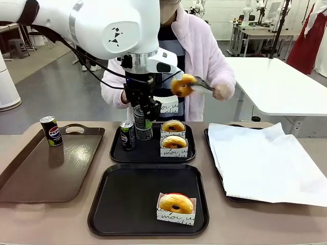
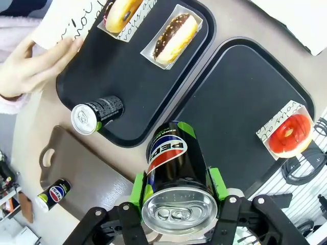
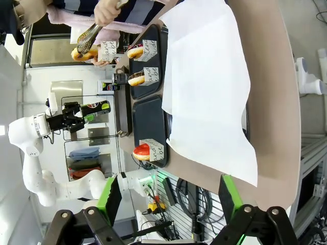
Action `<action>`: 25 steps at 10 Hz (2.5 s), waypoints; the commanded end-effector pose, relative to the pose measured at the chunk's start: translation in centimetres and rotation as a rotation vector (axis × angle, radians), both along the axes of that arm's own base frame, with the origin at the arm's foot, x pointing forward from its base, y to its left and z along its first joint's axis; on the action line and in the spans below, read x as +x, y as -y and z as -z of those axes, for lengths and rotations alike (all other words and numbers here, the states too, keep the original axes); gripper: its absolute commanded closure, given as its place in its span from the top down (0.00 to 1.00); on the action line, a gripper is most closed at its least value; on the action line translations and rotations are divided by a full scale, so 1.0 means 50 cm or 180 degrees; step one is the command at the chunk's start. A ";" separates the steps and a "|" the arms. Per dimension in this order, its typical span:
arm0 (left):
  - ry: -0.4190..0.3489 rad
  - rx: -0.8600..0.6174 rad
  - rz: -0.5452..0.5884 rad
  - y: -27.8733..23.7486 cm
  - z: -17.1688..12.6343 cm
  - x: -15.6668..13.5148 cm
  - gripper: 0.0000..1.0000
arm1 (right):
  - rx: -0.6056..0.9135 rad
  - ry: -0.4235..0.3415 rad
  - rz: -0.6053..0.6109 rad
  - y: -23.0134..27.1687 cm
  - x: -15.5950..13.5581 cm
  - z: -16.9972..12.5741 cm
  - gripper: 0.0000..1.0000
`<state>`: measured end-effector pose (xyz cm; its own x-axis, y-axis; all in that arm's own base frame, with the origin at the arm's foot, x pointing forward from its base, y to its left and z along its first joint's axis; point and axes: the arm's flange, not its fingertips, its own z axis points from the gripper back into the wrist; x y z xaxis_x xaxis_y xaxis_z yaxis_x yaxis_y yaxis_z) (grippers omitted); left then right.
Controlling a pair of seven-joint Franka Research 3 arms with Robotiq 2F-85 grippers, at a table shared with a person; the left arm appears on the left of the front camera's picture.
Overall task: Set up donuts and drinks on trays.
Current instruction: Pick up one Pepsi coke from the Handle tray and place it on the Flat Tray without a Pepsi coke.
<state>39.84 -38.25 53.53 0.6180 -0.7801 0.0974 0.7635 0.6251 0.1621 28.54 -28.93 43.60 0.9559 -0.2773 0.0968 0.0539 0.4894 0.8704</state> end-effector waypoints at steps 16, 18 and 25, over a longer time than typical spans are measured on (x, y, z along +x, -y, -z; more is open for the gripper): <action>-0.0663 0.0072 0.0063 -0.279 0.054 -0.244 0.58 | 0.0022 0.0025 -0.0007 0.001 0.000 0.000 1.00; -0.0631 0.0109 0.0116 -0.261 0.061 -0.232 0.58 | 0.0022 0.0025 -0.0007 0.001 0.000 0.000 1.00; -0.0297 -0.0032 0.0107 -0.165 0.121 -0.053 0.58 | 0.0022 0.0025 -0.0007 0.001 0.000 0.000 1.00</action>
<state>35.89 -29.11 47.57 0.5760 -0.8167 0.0335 0.8124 0.5765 0.0875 28.52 -28.94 43.59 0.9558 -0.2779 0.0964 0.0544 0.4891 0.8705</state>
